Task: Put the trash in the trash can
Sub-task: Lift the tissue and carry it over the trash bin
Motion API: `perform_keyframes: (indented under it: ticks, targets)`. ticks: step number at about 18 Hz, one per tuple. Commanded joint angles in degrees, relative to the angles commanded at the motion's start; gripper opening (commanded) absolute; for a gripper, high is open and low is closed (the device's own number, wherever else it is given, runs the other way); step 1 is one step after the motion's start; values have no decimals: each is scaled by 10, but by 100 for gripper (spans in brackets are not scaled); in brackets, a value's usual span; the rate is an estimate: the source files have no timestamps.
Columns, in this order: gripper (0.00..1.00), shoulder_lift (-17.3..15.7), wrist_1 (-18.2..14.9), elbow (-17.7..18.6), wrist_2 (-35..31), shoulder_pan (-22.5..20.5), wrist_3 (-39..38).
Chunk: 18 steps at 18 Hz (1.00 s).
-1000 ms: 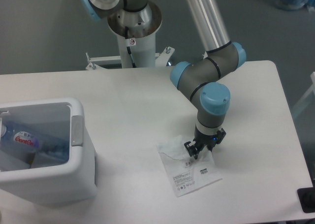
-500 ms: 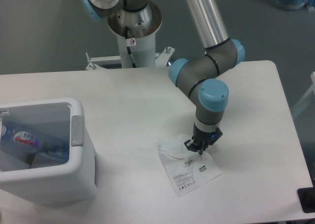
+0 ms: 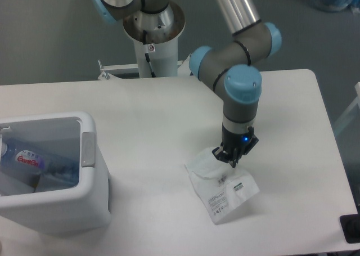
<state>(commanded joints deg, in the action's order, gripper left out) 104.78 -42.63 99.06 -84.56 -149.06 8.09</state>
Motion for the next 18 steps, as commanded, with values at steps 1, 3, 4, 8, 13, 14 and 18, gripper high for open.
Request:
perform_keyframes:
  ticks: [1, 3, 4, 8, 13, 14, 18]
  targets:
    - [0, -16, 2, -10, 11, 0, 0]
    - [0, -43, 4, -38, 45, 2, 3]
    - [0, -54, 10, -58, 64, 4, 0]
    - [0, -71, 13, -120, 91, 18, 6]
    - [0, -98, 25, -139, 92, 72, 87]
    - [0, -102, 25, -140, 92, 86, 110]
    - [0, -108, 25, -144, 93, 141, 169]
